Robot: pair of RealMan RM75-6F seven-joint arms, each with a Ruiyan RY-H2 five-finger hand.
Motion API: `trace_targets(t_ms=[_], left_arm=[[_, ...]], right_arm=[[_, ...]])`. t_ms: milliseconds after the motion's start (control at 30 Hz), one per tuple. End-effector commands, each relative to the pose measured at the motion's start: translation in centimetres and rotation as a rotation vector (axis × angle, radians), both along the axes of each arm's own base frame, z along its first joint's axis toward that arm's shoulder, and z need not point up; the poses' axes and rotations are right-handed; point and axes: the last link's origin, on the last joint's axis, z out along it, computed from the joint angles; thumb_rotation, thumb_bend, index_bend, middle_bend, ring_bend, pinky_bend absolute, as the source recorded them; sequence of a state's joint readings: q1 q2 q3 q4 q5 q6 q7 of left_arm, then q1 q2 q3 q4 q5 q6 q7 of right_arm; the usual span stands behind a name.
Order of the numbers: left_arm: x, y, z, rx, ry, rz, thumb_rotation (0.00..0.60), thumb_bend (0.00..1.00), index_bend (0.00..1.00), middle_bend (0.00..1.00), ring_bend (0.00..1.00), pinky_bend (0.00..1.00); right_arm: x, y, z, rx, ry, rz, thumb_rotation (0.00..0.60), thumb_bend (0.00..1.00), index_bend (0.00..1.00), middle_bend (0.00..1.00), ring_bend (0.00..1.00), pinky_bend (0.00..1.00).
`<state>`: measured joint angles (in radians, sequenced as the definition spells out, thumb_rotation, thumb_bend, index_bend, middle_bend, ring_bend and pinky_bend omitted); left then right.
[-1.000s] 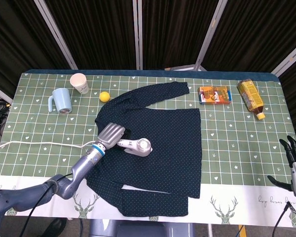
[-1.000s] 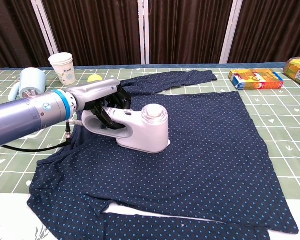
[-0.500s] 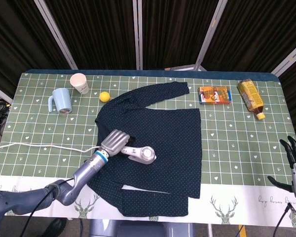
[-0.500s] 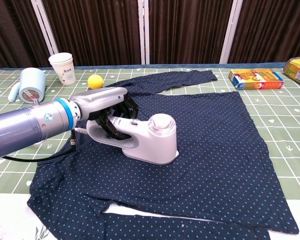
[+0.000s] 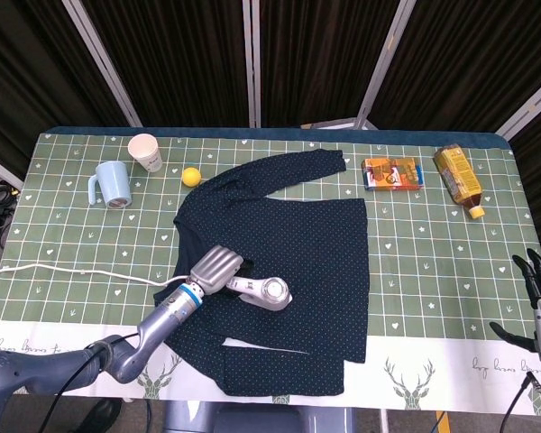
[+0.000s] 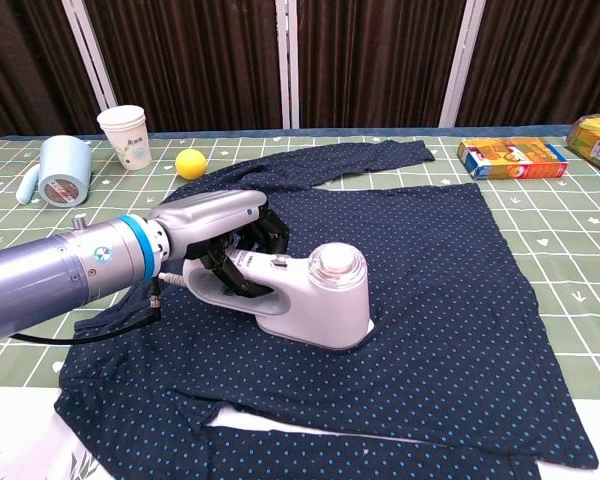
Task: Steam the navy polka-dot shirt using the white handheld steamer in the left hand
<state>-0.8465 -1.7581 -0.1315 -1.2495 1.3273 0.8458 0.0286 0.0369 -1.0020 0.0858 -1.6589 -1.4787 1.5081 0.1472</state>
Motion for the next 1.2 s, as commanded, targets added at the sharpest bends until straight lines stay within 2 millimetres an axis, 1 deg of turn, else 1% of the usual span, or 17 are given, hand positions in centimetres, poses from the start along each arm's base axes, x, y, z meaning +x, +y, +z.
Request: trace_targets(t_ms=[33,267,533,833,967,1200], left_arm=[[-0.1,0.1,0.1,0.006,0.000,0.002,0.600,0.57,0.95,0.88,0.87,1.00],[-0.4,0.9,0.6,0.024,-0.003,0.021,0.600,0.58,0.95,0.88,0.87,1.00],[-1.3,1.5,1.1,0.038,0.003,0.045,0.600,0.58,0.95,0.88,0.87,1.00],[-3.3,2.0,1.9,0.053,0.020,0.078,0.600,0.58,0.95,0.88,0.87,1.00],[-4.2,2.3,2.8,0.072,0.019,0.091,0.600,0.58,0.95,0.88,0.87,1.00],[-5.3,2.6,3.7,0.085,0.032,0.095,0.600,0.58,0.95,0.88,0.87,1.00]], right_arm=[[0.0,0.0,0.0,0.001,0.000,0.000,0.600,0.00,0.00,0.00,0.00,0.00],[0.0,0.0,-0.1,0.002,0.002,0.000,0.600,0.00,0.00,0.00,0.00,0.00],[0.1,-0.1,-0.3,0.008,0.007,0.001,0.600,0.00,0.00,0.00,0.00,0.00],[0.2,-0.1,-0.5,0.014,0.011,0.002,0.600,0.00,0.00,0.00,0.00,0.00],[0.2,-0.1,-0.5,0.017,0.011,0.002,0.600,0.00,0.00,0.00,0.00,0.00],[0.3,-0.1,-0.5,0.017,0.012,0.007,0.600,0.00,0.00,0.00,0.00,0.00]])
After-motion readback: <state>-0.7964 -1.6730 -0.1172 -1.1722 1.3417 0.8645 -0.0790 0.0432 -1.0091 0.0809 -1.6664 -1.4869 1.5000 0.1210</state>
